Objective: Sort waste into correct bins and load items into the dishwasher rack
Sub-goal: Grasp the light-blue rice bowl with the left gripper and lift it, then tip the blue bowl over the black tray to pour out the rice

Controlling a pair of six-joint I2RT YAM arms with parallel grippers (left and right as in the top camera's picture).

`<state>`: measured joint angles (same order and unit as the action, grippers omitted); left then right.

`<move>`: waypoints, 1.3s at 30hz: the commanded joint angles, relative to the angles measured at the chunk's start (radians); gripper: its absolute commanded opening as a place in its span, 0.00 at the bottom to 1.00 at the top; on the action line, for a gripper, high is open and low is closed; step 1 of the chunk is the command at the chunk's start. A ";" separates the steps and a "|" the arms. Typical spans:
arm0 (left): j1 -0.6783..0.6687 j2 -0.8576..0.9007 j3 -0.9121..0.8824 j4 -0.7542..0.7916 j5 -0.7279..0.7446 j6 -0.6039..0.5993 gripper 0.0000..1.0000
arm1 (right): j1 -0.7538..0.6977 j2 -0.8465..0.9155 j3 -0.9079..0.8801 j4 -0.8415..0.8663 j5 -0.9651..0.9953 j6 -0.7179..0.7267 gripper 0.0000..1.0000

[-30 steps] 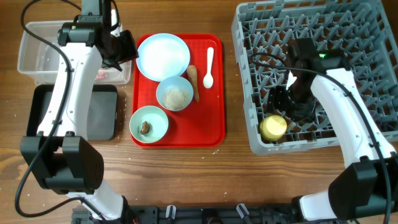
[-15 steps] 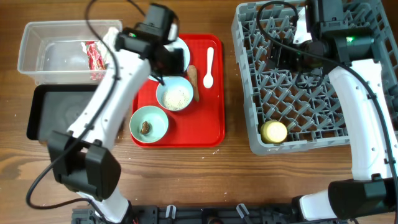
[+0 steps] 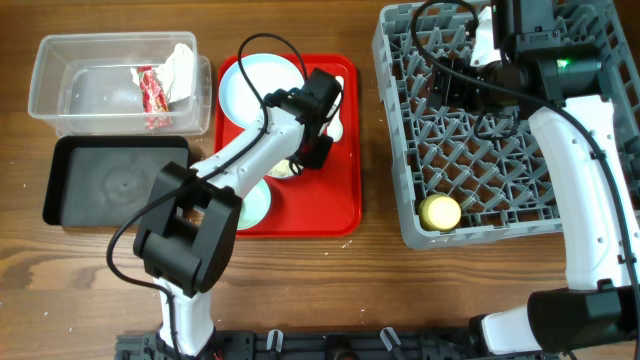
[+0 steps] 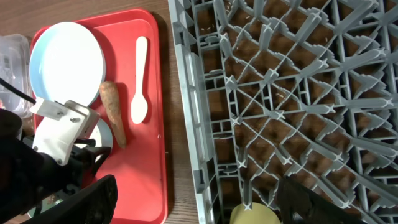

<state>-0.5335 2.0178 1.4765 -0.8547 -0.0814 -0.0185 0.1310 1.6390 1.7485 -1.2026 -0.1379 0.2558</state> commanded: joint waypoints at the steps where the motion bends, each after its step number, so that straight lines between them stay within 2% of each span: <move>1: 0.002 0.019 -0.038 0.021 -0.010 0.011 0.24 | 0.003 0.007 0.013 0.006 -0.013 -0.018 0.84; 5: 0.002 0.021 -0.039 0.026 -0.010 0.011 0.04 | 0.003 0.007 0.013 0.005 -0.013 -0.018 0.84; 8: 0.002 0.018 -0.032 0.024 -0.009 0.000 0.04 | 0.003 0.007 0.013 0.006 -0.013 -0.018 0.84; 10: 0.002 -0.001 0.016 -0.027 -0.005 -0.090 0.04 | 0.003 0.007 0.013 0.006 -0.013 -0.018 0.84; 15: 0.035 -0.154 0.257 -0.217 0.069 -0.186 0.04 | 0.003 0.007 0.013 0.006 -0.013 -0.018 0.84; 17: 0.113 -0.227 0.268 -0.268 0.124 -0.208 0.04 | 0.003 0.007 0.013 0.011 -0.013 -0.018 0.84; 20: 0.372 -0.278 0.267 -0.434 0.216 -0.200 0.04 | 0.003 0.007 0.013 0.018 -0.013 -0.018 0.84; 21: 0.488 -0.275 0.259 -0.473 0.280 -0.190 0.04 | 0.003 0.007 0.013 0.023 -0.013 -0.018 0.84; 22: 0.544 -0.274 0.251 -0.482 0.304 -0.169 0.04 | 0.003 0.007 0.013 0.025 -0.013 -0.017 0.84; 24: 0.694 -0.273 0.206 -0.463 0.357 -0.131 0.04 | 0.003 0.007 0.013 0.025 -0.013 -0.017 0.84; 27: 0.892 -0.269 0.093 -0.382 0.522 -0.031 0.04 | 0.003 0.007 0.013 0.024 -0.013 -0.017 0.84; 31: 1.167 -0.265 -0.127 -0.202 0.872 0.042 0.04 | 0.003 0.007 0.013 0.024 -0.013 -0.017 0.84; 35: 1.295 -0.244 -0.181 -0.150 1.094 0.072 0.04 | 0.003 0.007 0.013 0.024 -0.013 -0.017 0.84; 39: 1.334 -0.202 -0.181 -0.120 1.270 0.090 0.04 | 0.003 0.007 0.013 0.024 -0.013 -0.018 0.83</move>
<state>0.7879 1.7832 1.3056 -0.9882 0.9939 0.0334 0.1310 1.6390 1.7485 -1.1805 -0.1383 0.2558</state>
